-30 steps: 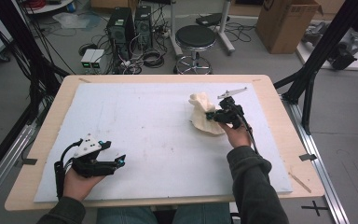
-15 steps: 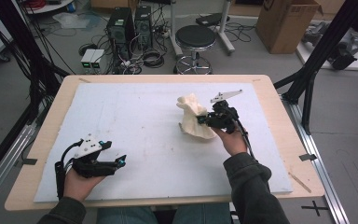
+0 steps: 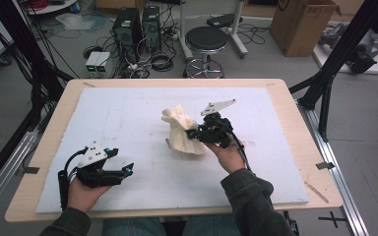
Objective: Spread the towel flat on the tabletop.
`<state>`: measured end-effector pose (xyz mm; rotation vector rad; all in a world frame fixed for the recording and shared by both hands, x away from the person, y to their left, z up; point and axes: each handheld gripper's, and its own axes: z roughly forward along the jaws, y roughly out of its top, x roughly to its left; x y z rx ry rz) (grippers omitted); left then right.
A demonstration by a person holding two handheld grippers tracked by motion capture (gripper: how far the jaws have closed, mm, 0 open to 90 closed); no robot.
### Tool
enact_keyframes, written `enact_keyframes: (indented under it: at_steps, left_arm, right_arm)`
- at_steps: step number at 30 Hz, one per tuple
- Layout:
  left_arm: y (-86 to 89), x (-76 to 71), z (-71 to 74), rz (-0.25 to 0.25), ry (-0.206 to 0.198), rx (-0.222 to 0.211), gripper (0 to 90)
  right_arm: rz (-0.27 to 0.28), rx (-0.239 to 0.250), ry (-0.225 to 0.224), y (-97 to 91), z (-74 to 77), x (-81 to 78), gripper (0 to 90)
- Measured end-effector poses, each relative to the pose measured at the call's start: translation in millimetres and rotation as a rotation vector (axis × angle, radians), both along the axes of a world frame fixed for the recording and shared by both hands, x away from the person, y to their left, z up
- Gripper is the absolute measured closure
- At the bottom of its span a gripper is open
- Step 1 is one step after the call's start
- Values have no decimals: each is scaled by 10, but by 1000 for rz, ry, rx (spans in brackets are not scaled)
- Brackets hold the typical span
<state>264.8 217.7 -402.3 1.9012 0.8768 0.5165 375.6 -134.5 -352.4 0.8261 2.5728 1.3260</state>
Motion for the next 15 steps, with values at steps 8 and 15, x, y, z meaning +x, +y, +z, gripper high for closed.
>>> enact_keyframes:
  at_steps: [8, 15]
  left_arm:
    - [-3, 14, -2, 0, -2, -9, 243]
    - [-45, 35, -10, -14, 2, -3, 243]
  right_arm:
    - [-29, -142, 84, 280, -427, 183, 799]
    - [-41, -222, 129, 350, -617, 280, 710]
